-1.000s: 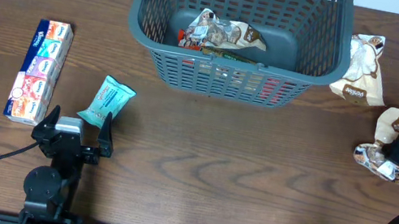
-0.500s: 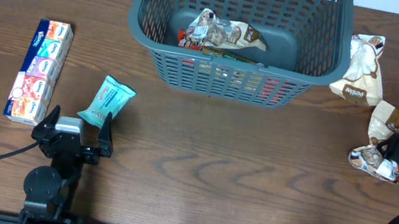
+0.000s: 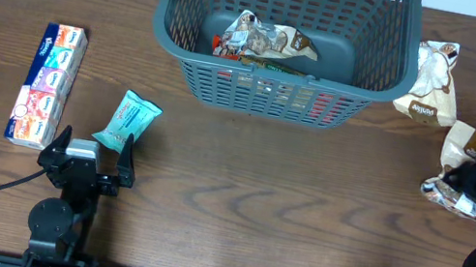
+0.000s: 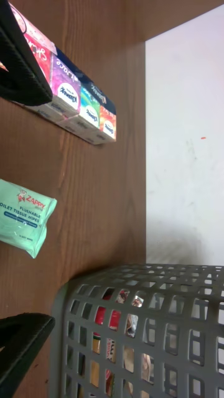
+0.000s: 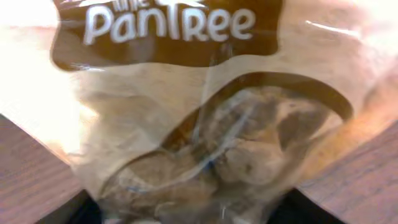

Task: Pack container
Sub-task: 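Lower and close the right gripper on the pouch, then lift the PanTree pouch and carry it over the basket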

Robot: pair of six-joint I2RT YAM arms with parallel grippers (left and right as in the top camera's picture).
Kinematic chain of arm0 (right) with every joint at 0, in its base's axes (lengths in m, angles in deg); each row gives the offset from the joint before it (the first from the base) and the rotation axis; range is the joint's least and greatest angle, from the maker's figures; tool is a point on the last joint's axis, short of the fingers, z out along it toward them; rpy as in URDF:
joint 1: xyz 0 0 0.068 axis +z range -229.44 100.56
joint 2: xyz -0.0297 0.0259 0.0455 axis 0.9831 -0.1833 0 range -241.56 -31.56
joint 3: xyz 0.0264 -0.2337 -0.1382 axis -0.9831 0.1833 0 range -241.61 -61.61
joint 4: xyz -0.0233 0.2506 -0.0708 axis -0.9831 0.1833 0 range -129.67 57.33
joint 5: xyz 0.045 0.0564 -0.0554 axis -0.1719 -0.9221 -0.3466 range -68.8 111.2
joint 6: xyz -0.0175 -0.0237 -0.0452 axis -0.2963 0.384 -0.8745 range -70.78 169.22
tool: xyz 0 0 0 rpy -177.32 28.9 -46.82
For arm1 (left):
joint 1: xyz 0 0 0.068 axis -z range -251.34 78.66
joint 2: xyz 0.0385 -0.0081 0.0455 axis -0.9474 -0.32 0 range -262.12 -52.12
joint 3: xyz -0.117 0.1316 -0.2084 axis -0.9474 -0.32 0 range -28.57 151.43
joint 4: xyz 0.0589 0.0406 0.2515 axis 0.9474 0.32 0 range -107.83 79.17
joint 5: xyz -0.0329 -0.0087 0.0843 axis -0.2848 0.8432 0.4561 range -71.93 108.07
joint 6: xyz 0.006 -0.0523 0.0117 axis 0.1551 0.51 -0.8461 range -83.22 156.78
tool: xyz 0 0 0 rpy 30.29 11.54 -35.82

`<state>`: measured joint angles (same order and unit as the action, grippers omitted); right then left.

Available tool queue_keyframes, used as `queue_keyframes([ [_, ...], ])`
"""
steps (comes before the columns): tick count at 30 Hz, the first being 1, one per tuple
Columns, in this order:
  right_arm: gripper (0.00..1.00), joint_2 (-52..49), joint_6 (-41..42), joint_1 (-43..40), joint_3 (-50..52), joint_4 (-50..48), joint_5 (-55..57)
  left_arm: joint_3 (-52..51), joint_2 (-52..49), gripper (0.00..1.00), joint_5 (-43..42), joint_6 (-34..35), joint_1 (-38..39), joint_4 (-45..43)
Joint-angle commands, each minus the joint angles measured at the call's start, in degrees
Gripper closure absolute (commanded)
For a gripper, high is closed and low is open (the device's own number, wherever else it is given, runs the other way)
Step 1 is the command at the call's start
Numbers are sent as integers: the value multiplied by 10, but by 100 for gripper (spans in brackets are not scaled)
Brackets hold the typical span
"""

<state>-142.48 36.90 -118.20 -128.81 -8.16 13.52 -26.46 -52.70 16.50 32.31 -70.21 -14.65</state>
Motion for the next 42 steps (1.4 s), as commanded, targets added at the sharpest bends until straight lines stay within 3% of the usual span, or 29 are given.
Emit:
queue_keyframes([
  [1, 70, -38, 11, 2, 14, 3, 16, -18, 4, 1, -10, 3, -1, 8],
  [5, 93, -37, 12, 2, 14, 4, 8, -18, 4, 1, -10, 3, -1, 8],
  [8, 97, -37, 23, 2, 13, 6, 2, -18, 4, 1, -10, 3, -1, 8],
  [15, 99, 18, 37, 10, 9, 6, -3, -18, 4, 1, -10, 3, -1, 8],
  [33, 99, 329, 21, 54, -7, -45, -5, -18, 4, 1, -10, 3, -1, 8],
  [37, 99, 365, 17, 105, -53, -57, -35, -18, 4, 1, -10, 3, -1, 8],
  [42, 99, 354, -34, 201, -180, -16, -50, -18, 4, 1, -10, 3, -1, 8],
])
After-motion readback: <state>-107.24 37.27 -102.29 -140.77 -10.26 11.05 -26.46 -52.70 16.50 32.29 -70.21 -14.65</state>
